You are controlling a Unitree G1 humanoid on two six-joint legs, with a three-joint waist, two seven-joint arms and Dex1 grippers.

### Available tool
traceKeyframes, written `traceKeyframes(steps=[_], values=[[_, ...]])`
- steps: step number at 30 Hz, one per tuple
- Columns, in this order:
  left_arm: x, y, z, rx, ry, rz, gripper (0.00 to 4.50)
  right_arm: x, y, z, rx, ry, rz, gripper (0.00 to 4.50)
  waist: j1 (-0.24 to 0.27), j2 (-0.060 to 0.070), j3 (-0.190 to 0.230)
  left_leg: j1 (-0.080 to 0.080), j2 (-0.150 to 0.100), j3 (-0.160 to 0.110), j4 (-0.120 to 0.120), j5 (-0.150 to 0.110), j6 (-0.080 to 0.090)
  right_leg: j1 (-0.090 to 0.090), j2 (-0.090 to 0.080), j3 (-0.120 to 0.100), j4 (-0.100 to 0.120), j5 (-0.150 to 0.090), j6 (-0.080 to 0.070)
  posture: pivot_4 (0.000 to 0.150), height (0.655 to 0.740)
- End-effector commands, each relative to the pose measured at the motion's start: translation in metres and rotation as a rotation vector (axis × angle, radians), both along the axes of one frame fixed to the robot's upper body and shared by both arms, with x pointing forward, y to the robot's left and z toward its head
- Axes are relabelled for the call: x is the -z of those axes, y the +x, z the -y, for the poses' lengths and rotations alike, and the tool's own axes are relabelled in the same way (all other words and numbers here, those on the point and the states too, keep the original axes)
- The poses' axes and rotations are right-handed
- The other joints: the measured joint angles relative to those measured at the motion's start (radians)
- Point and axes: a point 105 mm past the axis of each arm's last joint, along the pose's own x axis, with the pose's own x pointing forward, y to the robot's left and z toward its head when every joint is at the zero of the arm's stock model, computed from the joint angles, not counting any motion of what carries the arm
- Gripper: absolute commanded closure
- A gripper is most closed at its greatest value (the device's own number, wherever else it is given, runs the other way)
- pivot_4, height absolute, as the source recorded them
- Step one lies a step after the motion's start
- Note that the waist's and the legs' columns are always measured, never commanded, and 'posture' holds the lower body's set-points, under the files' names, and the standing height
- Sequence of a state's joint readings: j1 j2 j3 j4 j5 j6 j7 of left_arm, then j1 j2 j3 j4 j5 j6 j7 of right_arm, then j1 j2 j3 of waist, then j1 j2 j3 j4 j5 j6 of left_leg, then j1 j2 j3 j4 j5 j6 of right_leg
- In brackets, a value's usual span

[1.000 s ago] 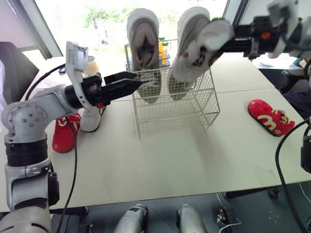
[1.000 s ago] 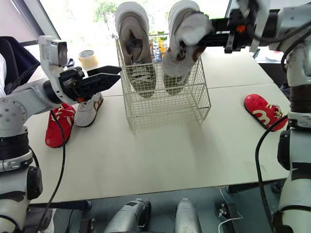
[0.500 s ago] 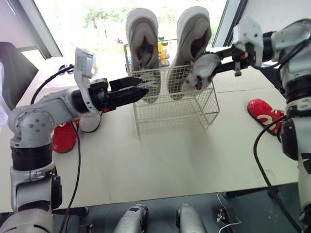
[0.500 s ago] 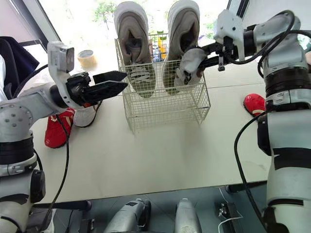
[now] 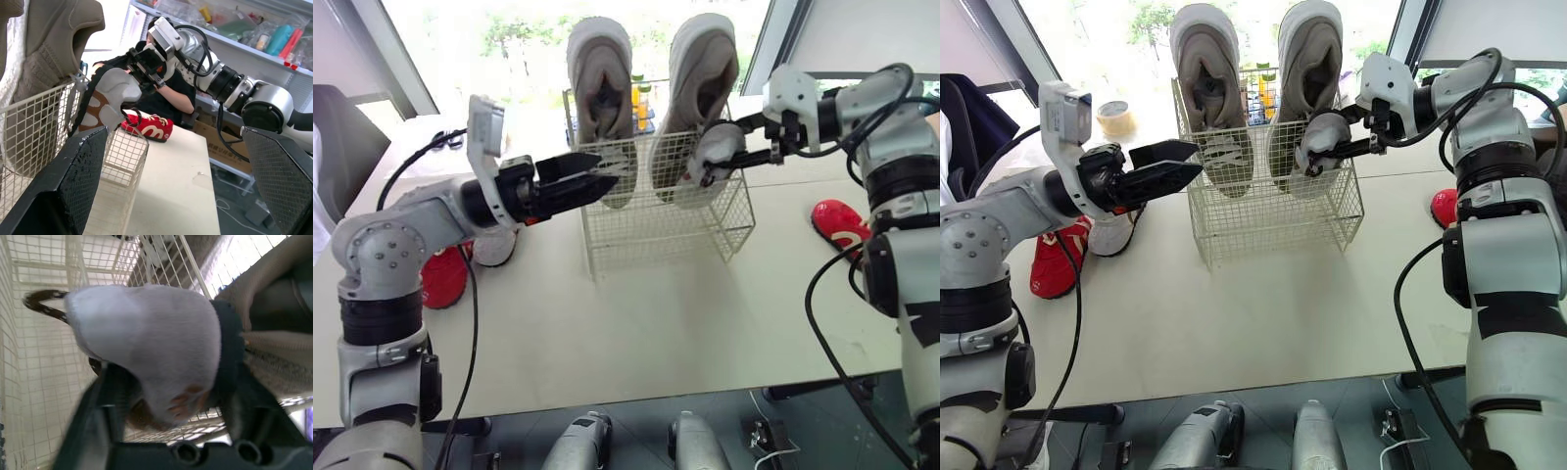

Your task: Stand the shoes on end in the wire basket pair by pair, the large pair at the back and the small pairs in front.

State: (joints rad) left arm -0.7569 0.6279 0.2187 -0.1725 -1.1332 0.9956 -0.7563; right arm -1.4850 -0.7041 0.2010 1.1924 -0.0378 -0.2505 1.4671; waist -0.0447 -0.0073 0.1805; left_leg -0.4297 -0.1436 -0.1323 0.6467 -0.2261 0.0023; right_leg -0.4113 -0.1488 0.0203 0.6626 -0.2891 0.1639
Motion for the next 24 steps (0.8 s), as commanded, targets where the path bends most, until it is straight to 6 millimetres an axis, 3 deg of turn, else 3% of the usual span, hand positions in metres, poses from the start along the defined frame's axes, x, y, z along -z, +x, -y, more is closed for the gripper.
traceKeyframes(steps=[1,10,15,17,20,24], values=[[-0.006,-0.005,-0.003,-0.014,0.015,0.053,0.0,-0.028,-0.006,-0.002,-0.023,0.0,0.101,0.02,0.0,0.0,0.0,0.0,0.0,0.0,0.0,0.0,0.0,0.0,0.0,0.0,0.0,0.0,0.0,0.15,0.74],[-0.006,-0.001,-0.014,-0.07,0.039,0.057,0.0,-0.064,-0.023,0.011,-0.015,-0.09,0.314,0.02,0.001,0.0,0.0,0.0,0.0,0.0,0.0,0.0,0.0,0.0,0.0,0.0,0.0,0.0,0.0,0.15,0.74],[-0.006,0.007,-0.03,-0.152,0.077,0.064,0.0,-0.078,-0.045,0.013,-0.041,-0.067,0.365,0.02,0.002,0.0,0.0,0.0,0.0,0.0,0.0,0.0,0.0,0.0,0.0,0.0,0.0,0.0,0.0,0.15,0.74],[-0.004,0.019,-0.044,-0.253,0.113,0.057,0.0,-0.083,-0.062,0.002,-0.099,-0.01,0.354,0.02,0.003,0.0,0.0,0.0,0.0,0.0,0.0,0.0,0.0,0.0,0.0,0.0,0.0,0.0,0.0,0.15,0.74],[-0.002,0.045,-0.069,-0.446,0.19,0.062,0.0,-0.083,-0.097,-0.031,-0.231,0.124,0.301,0.02,0.001,0.001,0.0,0.0,0.0,0.0,0.0,0.0,0.0,-0.001,0.0,0.0,0.001,0.0,0.0,0.15,0.74],[0.0,0.081,-0.101,-0.679,0.251,-0.015,0.0,-0.051,-0.13,-0.075,-0.35,0.207,0.184,0.02,0.009,0.001,0.0,0.0,0.0,-0.001,0.0,0.0,0.0,0.0,0.0,0.0,0.001,0.0,0.0,0.15,0.74]])
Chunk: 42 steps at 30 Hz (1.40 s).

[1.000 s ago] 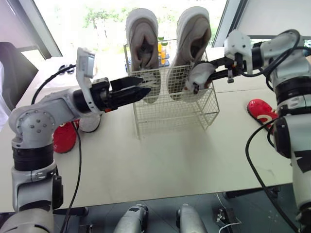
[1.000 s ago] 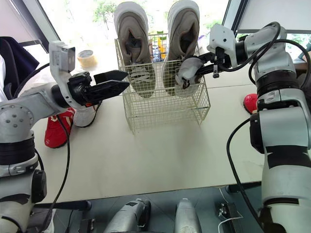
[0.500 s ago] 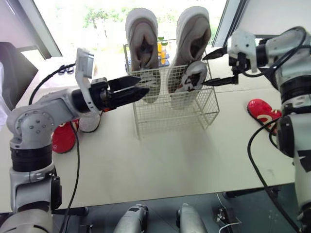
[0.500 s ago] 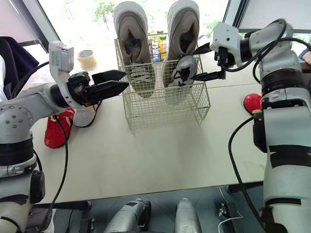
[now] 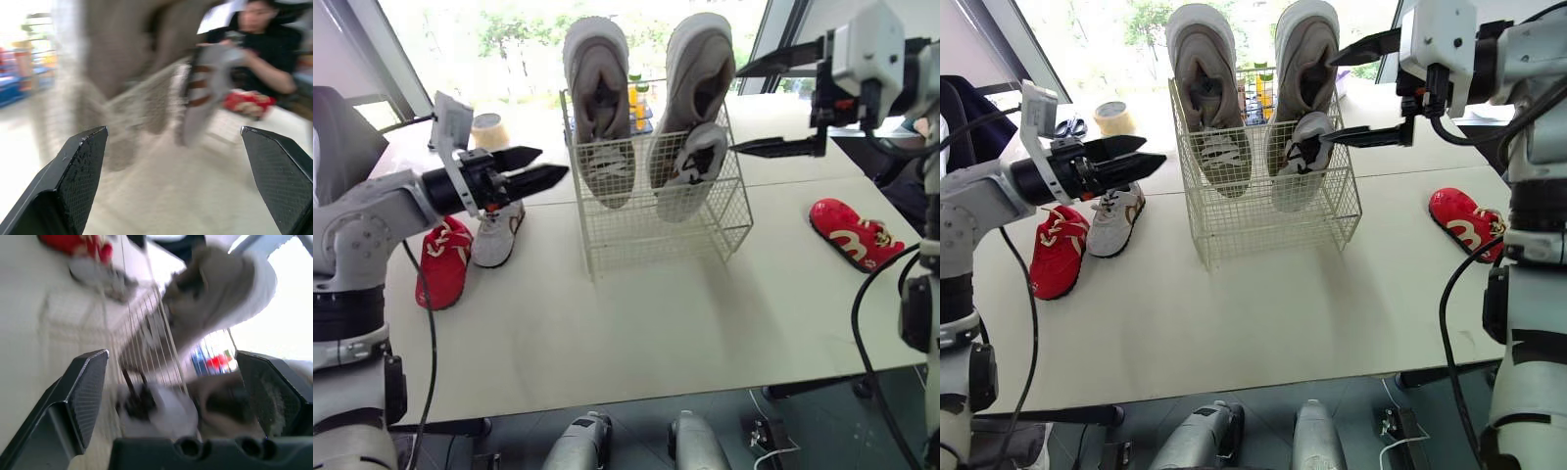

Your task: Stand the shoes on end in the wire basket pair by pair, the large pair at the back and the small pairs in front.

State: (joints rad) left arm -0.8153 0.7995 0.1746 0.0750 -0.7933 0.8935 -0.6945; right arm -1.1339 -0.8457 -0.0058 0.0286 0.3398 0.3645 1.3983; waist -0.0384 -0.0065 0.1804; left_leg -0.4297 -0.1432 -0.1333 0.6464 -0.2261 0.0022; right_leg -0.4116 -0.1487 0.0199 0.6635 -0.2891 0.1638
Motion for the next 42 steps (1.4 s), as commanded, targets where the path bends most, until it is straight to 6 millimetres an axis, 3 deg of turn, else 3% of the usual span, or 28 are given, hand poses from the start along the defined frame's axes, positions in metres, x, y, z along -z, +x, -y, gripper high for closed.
traceKeyframes(steps=[1,7,14,22,31,35,39,42], values=[[-0.008,0.026,-0.032,-0.215,0.059,-0.015,0.0,0.018,-0.032,-0.037,-0.116,0.042,-0.046,0.02,0.004,0.0,0.0,0.0,0.0,0.0,0.0,0.0,0.0,0.0,0.0,0.0,0.0,0.0,0.0,0.15,0.74],[0.02,0.058,-0.066,-0.408,0.173,-0.156,0.0,0.04,-0.039,-0.056,-0.113,0.096,-0.098,0.02,0.026,-0.001,0.0,0.0,-0.002,0.0,0.002,0.0,0.001,0.0,-0.001,0.0,0.001,0.0,0.0,0.15,0.74],[0.056,0.07,-0.096,-0.513,0.335,-0.3,0.0,0.042,-0.038,-0.057,-0.082,0.123,-0.102,0.02,0.023,-0.002,0.0,0.0,-0.002,0.0,0.001,0.0,0.001,0.0,-0.001,-0.001,0.001,0.0,0.0,0.15,0.74],[0.085,0.083,-0.074,-0.438,0.394,-0.332,0.0,0.041,-0.037,-0.055,-0.052,0.158,-0.105,0.02,0.024,-0.003,0.001,0.0,-0.002,0.0,0.002,0.0,0.001,0.001,-0.001,-0.001,0.001,0.0,0.0,0.15,0.74],[0.11,0.088,-0.067,-0.46,0.432,-0.367,0.0,0.042,-0.036,-0.053,-0.024,0.169,-0.103,0.02,0.018,-0.004,0.001,0.0,-0.001,0.0,0.001,0.0,0.001,0.0,-0.001,-0.002,0.002,0.0,0.0,0.15,0.74],[0.128,0.087,-0.065,-0.473,0.427,-0.41,1.24,0.042,-0.035,-0.052,-0.011,0.173,-0.099,0.0,0.02,-0.005,0.001,-0.001,-0.001,0.0,0.002,0.0,0.001,0.0,-0.001,-0.002,0.002,0.0,0.0,0.15,0.74],[0.137,0.086,-0.065,-0.497,0.395,-0.434,3.06,0.041,-0.034,-0.05,0.001,0.172,-0.093,0.0,0.026,-0.005,0.001,-0.001,-0.002,0.0,0.003,0.0,0.001,0.0,-0.001,-0.002,0.002,0.0,0.0,0.15,0.74],[0.132,0.089,-0.066,-0.516,0.364,-0.414,3.84,0.04,-0.033,-0.048,0.015,0.173,-0.089,0.0,0.026,-0.005,0.0,0.0,-0.002,0.0,0.003,-0.001,0.002,0.001,-0.001,-0.002,0.003,0.0,0.0,0.15,0.74]])
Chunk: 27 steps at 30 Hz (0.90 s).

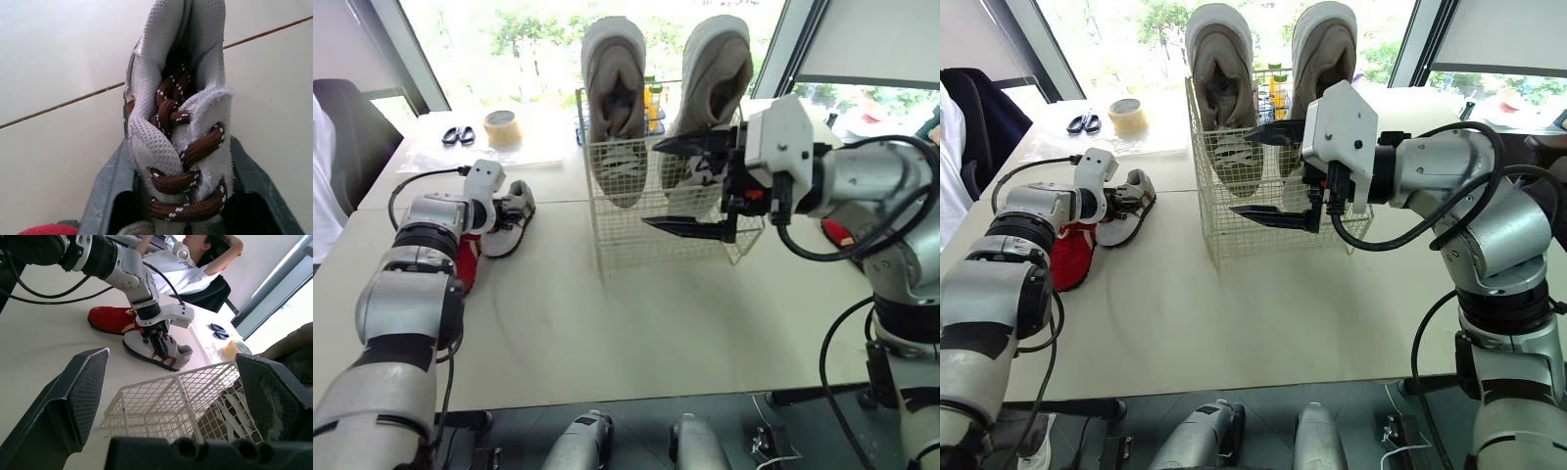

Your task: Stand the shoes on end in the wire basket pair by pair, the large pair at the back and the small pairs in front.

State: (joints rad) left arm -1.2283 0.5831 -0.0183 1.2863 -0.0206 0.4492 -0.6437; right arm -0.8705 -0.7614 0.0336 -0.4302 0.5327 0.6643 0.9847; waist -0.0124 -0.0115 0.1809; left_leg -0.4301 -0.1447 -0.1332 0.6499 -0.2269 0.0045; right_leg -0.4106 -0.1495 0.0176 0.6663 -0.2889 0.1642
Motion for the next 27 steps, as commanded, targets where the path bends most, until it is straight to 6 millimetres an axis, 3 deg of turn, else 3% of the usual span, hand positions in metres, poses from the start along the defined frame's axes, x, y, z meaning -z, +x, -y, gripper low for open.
traceKeyframes(steps=[1,3,7,9,11,13,15,20,24,27], values=[[-0.003,0.002,-0.004,-0.04,-0.021,0.027,4.02,-0.011,-0.007,0.004,0.012,0.013,0.062,0.0,0.0,0.0,0.0,0.0,0.0,0.0,0.0,-0.001,0.002,0.0,0.0,0.0,0.0,0.0,0.0,0.15,0.74],[-0.025,0.008,-0.001,-0.037,-0.061,0.106,4.13,-0.012,-0.007,0.008,0.029,0.019,0.058,0.0,0.0,0.0,0.0,0.0,0.0,0.0,0.0,-0.001,0.002,0.0,0.0,0.0,0.001,0.0,0.0,0.15,0.74],[-0.092,0.015,0.01,0.014,-0.215,0.33,4.13,-0.01,-0.007,0.015,0.067,0.026,0.044,0.0,0.0,-0.005,0.002,-0.001,0.0,-0.001,0.0,0.0,0.0,-0.001,0.0,-0.001,0.001,0.0,0.0,0.15,0.74],[-0.134,0.013,0.015,0.064,-0.29,0.491,4.13,-0.009,-0.006,0.019,0.089,0.029,0.038,0.0,-0.003,-0.007,0.002,-0.009,0.0,-0.002,0.003,0.001,-0.002,-0.008,0.0,-0.002,0.001,0.0,0.0,0.15,0.74],[-0.155,0.008,0.019,0.108,-0.322,0.591,4.13,-0.009,-0.006,0.022,0.099,0.035,0.034,0.0,-0.006,-0.007,0.002,-0.018,0.0,-0.002,0.009,0.001,-0.002,-0.016,0.0,-0.002,0.004,0.0,0.0,0.15,0.74],[-0.209,-0.023,0.035,0.226,-0.42,0.903,4.13,-0.009,-0.003,0.025,0.123,0.047,0.031,0.0,-0.011,-0.007,0.002,-0.019,0.0,-0.001,0.012,0.001,-0.001,-0.016,-0.001,-0.002,0.005,0.0,0.0,0.15,0.74],[-0.24,-0.064,0.044,0.297,-0.527,1.105,4.13,-0.01,0.0,0.028,0.137,0.058,0.03,0.0,-0.011,-0.007,0.002,-0.02,0.0,0.0,0.013,0.0,0.0,-0.016,-0.001,-0.001,0.005,0.0,0.0,0.15,0.74],[-0.257,-0.117,0.055,0.284,-0.618,1.358,4.13,-0.012,0.007,0.032,0.147,0.06,0.028,0.0,-0.01,-0.007,0.001,-0.018,0.001,0.0,0.013,0.0,0.0,-0.015,0.0,-0.001,0.004,0.001,0.0,0.15,0.74],[-0.254,-0.137,0.082,0.264,-0.519,1.489,4.13,-0.012,0.011,0.035,0.152,0.057,0.026,0.0,0.002,-0.007,0.001,-0.014,0.001,0.0,0.013,0.0,0.0,-0.01,0.0,-0.001,0.004,0.001,0.0,0.15,0.74],[-0.239,-0.138,0.108,0.311,-0.482,1.495,4.13,-0.012,0.015,0.036,0.153,0.052,0.026,0.0,0.013,-0.007,0.001,-0.014,0.0,0.0,0.014,0.0,0.0,-0.008,0.0,-0.001,0.003,0.001,0.0,0.15,0.74]])
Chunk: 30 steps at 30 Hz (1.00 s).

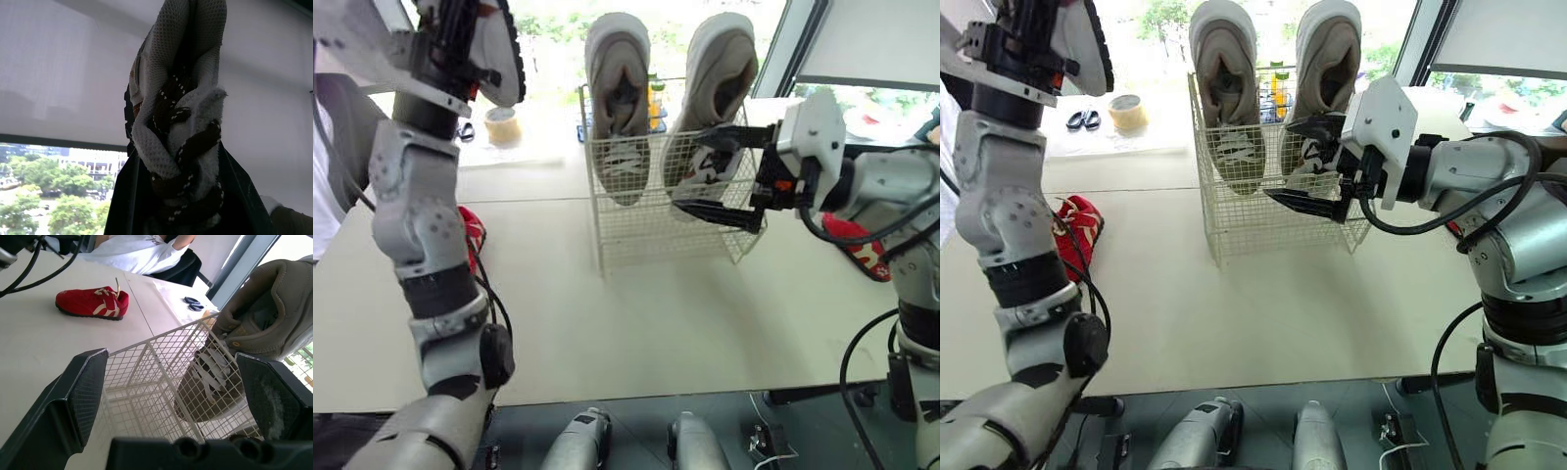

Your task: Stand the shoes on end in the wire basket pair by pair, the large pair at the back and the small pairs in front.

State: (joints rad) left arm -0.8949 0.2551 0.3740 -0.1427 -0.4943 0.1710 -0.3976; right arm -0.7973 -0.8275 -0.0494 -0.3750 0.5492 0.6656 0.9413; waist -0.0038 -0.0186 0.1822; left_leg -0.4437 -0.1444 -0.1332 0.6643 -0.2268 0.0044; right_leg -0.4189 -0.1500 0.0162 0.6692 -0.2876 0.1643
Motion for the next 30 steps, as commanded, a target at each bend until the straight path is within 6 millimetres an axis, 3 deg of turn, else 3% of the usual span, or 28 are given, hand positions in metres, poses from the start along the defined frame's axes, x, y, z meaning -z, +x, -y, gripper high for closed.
traceKeyframes(steps=[1,8,18,30], values=[[0.005,-0.014,0.037,-0.009,0.102,0.104,4.13,-0.012,-0.001,0.002,0.001,-0.012,0.066,0.0,0.008,0.0,0.0,0.0,0.0,0.0,0.0,0.0,0.0,0.0,0.0,0.0,-0.001,0.0,0.0,0.15,0.74],[0.05,0.001,0.079,-0.067,0.176,0.142,4.13,-0.013,0.001,0.001,0.006,-0.025,0.075,0.0,0.015,0.0,0.0,0.001,0.0,0.0,0.0,0.0,0.0,0.001,0.0,0.0,-0.003,0.002,0.0,0.15,0.74],[0.086,0.007,0.132,-0.019,0.181,0.206,4.13,-0.015,-0.006,0.012,0.066,-0.038,0.069,0.0,0.018,0.0,0.0,0.0,0.0,0.0,0.0,0.0,0.001,0.001,0.0,0.0,-0.004,0.002,0.0,0.15,0.74],[0.107,0.029,0.156,-0.153,0.197,0.232,4.13,-0.019,-0.015,0.016,0.103,-0.055,0.062,0.0,0.017,0.0,0.0,0.0,0.0,0.001,0.0,-0.001,0.001,0.001,0.0,0.0,-0.004,0.002,0.001,0.15,0.74]])
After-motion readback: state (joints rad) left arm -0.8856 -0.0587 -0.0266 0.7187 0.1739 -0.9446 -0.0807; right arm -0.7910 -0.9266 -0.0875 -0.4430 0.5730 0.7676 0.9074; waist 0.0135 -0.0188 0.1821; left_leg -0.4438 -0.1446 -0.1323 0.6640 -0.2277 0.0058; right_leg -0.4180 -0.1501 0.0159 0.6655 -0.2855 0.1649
